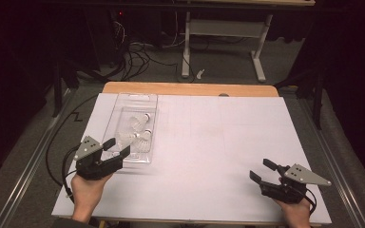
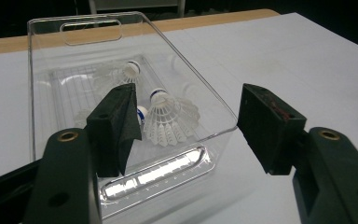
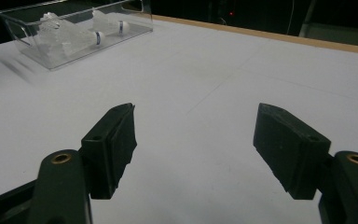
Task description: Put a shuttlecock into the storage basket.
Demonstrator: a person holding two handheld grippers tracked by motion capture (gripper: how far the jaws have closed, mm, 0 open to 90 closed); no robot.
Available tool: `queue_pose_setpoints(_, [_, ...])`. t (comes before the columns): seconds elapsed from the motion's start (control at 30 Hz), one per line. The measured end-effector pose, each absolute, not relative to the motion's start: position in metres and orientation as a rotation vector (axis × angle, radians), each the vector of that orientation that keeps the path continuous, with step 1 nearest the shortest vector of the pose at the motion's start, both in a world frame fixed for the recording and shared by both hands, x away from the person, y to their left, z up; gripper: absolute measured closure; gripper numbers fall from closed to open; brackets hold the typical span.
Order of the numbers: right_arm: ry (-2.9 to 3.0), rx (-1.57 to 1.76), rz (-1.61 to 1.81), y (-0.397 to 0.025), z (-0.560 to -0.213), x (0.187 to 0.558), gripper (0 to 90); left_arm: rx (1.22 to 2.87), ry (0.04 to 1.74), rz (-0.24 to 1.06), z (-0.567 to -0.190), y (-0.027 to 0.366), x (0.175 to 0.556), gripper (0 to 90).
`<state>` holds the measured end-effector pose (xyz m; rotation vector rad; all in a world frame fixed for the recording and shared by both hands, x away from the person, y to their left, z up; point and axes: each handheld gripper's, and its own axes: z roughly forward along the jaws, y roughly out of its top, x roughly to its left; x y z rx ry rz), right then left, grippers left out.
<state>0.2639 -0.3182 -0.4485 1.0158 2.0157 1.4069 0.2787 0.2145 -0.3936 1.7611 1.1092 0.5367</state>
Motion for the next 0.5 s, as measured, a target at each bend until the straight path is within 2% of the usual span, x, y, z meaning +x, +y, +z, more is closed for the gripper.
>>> queue_pose_setpoints(0.5, [2.015, 1.016, 1.407, -0.3183, -0.4485, 0.2639, 30.1, 1.75, 1.116, 0.519, -0.3992, 0.2141, 0.2791, 38.4])
